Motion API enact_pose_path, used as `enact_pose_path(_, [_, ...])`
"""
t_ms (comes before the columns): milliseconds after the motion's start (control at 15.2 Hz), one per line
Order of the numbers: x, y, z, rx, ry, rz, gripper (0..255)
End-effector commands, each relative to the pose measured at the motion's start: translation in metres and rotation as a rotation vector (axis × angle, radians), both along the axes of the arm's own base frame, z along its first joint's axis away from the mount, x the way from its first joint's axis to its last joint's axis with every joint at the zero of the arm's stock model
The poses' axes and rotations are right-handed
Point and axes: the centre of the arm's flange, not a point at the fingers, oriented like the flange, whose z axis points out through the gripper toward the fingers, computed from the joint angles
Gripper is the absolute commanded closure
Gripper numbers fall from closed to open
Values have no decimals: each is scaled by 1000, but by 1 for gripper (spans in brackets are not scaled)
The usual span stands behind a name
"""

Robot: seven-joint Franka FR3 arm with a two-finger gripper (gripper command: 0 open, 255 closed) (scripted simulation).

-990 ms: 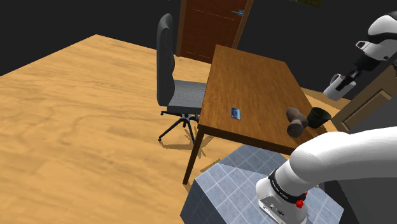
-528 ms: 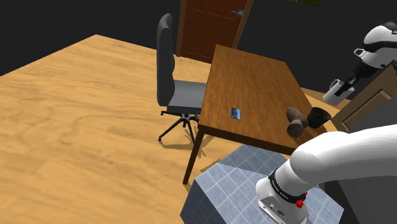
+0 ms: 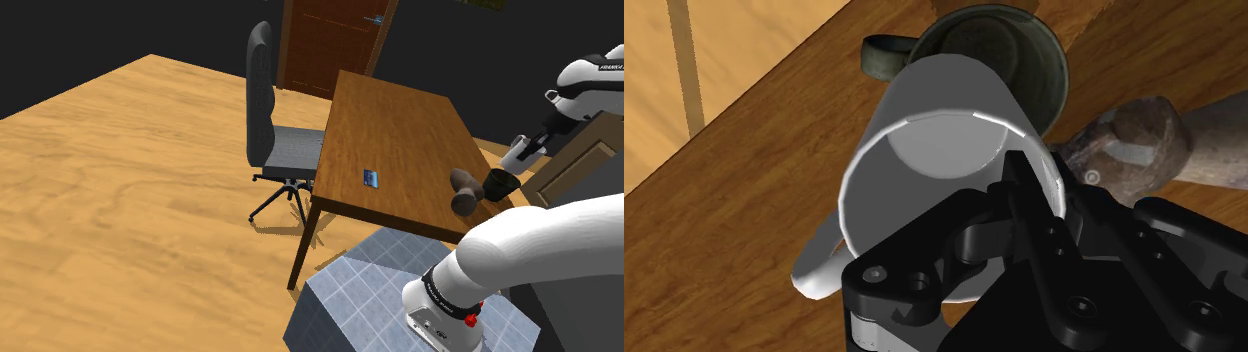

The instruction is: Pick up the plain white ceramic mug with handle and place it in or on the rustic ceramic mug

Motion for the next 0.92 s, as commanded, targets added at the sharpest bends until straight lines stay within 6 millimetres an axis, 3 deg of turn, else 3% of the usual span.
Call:
enact_pose_path(0, [1,1,-11,0,0,0,255])
enact_pose_path(132, [1,1,-21,0,0,0,255])
enact_pose_path(660, [1,1,-21,0,0,0,255])
enact_pose_path(726, [1,1,-21,0,0,0,0])
enact_pose_path(858, [0,1,-21,0,0,0,0])
